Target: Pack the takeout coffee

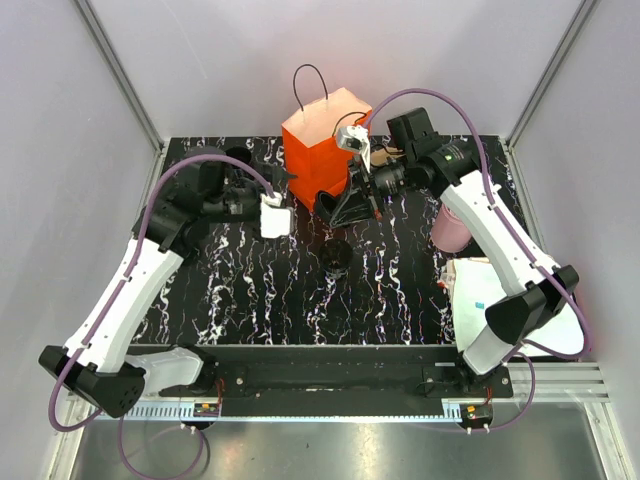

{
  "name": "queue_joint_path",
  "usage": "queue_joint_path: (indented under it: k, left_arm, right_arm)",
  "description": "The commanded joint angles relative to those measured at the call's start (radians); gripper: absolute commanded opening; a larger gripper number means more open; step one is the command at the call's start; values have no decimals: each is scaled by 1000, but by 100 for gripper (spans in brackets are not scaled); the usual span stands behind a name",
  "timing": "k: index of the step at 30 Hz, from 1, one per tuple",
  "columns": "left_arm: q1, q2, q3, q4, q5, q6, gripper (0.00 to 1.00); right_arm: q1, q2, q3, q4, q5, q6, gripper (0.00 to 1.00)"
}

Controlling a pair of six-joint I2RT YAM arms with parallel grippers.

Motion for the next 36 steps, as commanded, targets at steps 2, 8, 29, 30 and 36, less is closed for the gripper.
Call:
queue_joint_path:
  k: [2,8,29,30,36]
  left_arm:
    - [-26,26,4,-24,110,69,99]
    - [-19,59,-1,-1,334,-77,99]
    - [-9,204,71,52,865,-318,99]
    - [-9,207,74,41,874,-315,99]
    - [-10,246,146,-195,955,-93,97]
  right_arm:
    - [-5,12,50,-66,-129,23,5]
    - [-5,0,85,-152,-212,-62,4]
    - [-7,-74,32,-232,-379,-188,3]
    - [-7,-72,29,-230,-381,-191,3]
    - [-10,-57,35,-229,-400,-195,3]
